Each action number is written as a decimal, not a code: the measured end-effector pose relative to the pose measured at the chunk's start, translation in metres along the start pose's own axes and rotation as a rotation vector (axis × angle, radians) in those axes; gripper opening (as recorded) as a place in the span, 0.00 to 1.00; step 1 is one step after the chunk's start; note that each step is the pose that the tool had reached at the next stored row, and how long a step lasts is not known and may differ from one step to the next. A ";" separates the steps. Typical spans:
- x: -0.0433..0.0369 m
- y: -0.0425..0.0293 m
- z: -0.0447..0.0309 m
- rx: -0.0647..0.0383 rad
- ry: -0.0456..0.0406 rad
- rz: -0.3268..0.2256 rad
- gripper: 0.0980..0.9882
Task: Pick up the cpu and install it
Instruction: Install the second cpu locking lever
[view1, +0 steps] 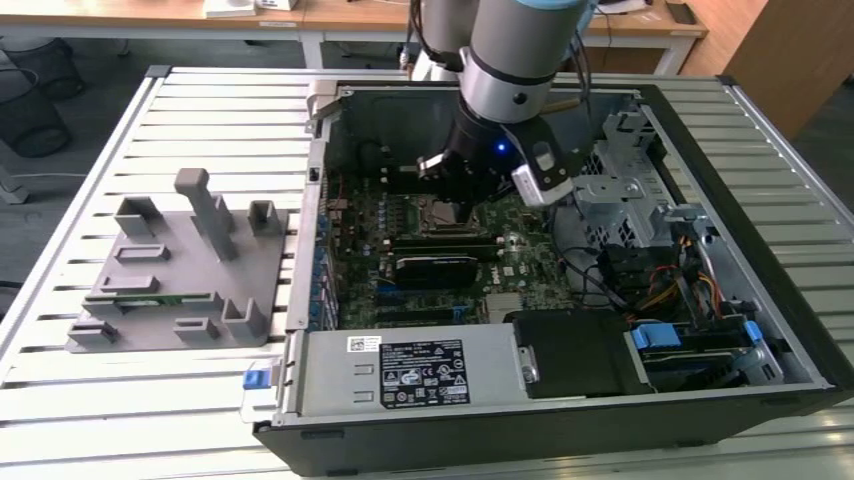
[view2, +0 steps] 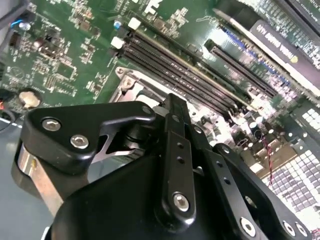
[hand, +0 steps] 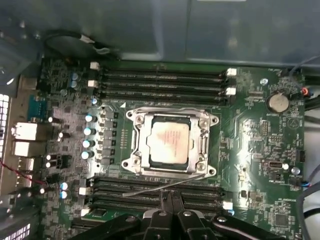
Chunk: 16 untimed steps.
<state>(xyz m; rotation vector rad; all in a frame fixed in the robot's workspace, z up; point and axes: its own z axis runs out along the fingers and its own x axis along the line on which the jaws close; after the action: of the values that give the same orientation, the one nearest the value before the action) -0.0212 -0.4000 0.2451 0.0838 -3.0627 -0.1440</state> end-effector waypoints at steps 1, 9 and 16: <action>0.0003 -0.0009 0.0013 0.000 -0.0001 0.000 0.01; 0.0177 -0.0007 0.0073 0.000 0.0006 -0.006 0.01; 0.0256 0.0001 0.0111 0.000 0.0005 -0.006 0.01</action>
<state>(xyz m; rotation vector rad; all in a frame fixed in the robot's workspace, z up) -0.0475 -0.4004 0.2358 0.0931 -3.0622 -0.1443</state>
